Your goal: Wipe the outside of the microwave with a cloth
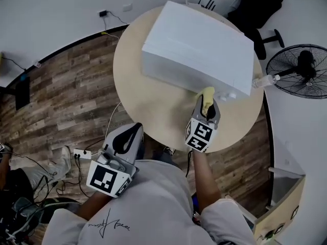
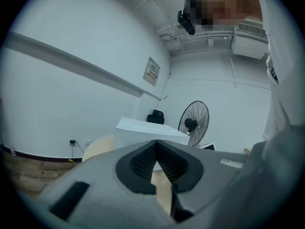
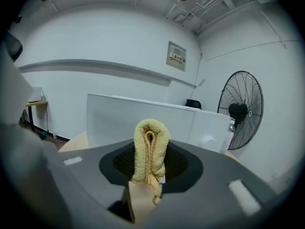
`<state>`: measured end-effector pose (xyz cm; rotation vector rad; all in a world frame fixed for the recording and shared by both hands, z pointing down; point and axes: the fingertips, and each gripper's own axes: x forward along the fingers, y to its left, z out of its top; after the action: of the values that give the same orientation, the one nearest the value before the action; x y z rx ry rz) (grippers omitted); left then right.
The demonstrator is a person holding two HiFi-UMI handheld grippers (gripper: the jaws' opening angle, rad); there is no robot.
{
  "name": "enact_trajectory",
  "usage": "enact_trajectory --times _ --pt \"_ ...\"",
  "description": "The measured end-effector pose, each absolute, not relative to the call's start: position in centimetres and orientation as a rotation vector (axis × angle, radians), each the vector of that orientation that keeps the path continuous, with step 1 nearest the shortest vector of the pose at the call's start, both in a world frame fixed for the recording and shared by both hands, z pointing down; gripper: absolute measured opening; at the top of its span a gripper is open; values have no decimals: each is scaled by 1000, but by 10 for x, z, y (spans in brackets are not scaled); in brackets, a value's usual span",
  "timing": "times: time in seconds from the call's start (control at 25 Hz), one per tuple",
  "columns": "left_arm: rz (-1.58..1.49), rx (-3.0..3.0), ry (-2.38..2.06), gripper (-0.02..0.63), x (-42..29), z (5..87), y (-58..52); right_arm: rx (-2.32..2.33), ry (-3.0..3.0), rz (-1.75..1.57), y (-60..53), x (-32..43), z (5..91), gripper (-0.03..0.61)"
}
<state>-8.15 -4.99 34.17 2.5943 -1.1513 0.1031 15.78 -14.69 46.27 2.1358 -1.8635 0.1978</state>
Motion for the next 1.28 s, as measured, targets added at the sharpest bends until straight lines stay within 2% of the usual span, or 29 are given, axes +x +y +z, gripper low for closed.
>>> enact_trajectory --times 0.28,0.6,1.28 --pt "123 2600 -1141 0 -51 342 -31 2246 -1665 227 -114 253 479 130" --pt "167 2567 -1204 0 -47 346 -15 2296 -1570 295 -98 301 505 130" --pt "178 2536 -1233 0 -61 353 -12 2299 -1527 314 -123 281 520 130"
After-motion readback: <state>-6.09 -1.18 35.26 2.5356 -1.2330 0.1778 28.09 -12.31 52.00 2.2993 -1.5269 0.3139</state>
